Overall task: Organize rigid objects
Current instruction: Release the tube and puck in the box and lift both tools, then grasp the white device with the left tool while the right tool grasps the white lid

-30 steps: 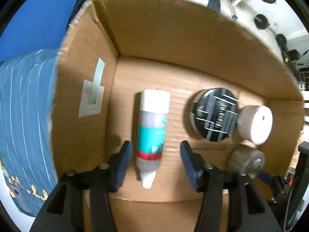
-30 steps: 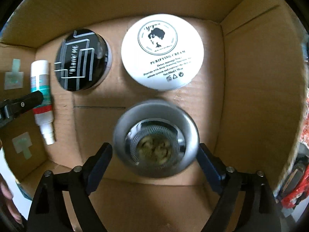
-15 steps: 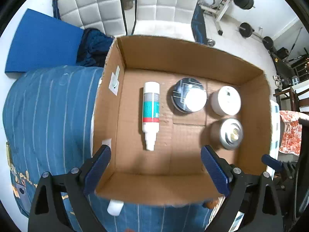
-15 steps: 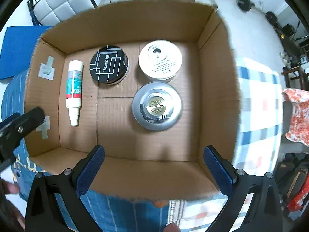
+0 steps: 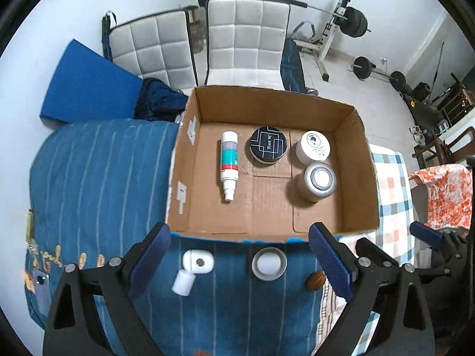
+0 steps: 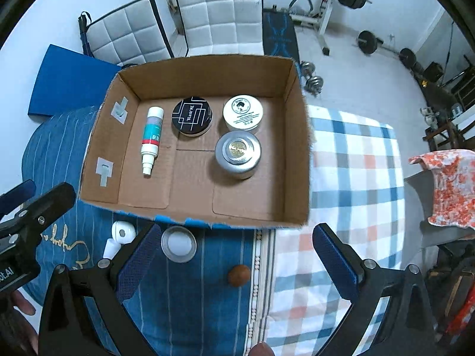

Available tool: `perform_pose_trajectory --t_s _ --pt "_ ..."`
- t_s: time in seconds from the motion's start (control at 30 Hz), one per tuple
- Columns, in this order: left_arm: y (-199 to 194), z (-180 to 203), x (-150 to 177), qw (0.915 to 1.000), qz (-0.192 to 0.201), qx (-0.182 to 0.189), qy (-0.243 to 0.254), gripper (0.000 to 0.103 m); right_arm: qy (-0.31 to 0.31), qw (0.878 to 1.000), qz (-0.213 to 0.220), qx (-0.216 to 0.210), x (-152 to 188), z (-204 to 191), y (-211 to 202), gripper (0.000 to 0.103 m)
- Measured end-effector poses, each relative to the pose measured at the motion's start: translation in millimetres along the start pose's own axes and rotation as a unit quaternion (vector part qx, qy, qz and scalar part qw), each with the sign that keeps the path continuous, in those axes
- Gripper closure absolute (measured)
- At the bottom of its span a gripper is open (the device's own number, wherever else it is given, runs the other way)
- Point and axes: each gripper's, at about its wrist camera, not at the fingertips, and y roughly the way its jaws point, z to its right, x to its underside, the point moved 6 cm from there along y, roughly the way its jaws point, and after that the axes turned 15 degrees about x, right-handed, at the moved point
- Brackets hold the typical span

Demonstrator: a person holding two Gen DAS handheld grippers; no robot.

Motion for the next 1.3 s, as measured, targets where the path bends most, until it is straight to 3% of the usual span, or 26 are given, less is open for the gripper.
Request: perform_pose_trajectory --t_s 0.47,0.7,0.93,1.13,1.3 --pt "-64 3 21 0.9979 0.05 0.016 0.038 0.008 0.051 0.997 0.048 -0.011 29 3 -71 0.0" --pt "-68 -23 26 0.9984 0.049 0.005 0.03 0.008 0.064 0.997 0.01 -0.03 49 -13 -48 0.0" --pt "-3 -85 56 0.9992 -0.014 -0.038 0.003 0.008 0.061 0.994 -0.072 -0.057 75 -57 36 0.0" --pt "82 -124 94 0.9949 -0.093 -0.032 -0.023 0.008 0.064 0.989 -0.118 -0.055 84 -95 105 0.001" --pt "127 -140 104 0.9912 -0.124 -0.024 -0.04 0.008 0.072 0.987 -0.137 -0.043 85 -117 144 0.007"
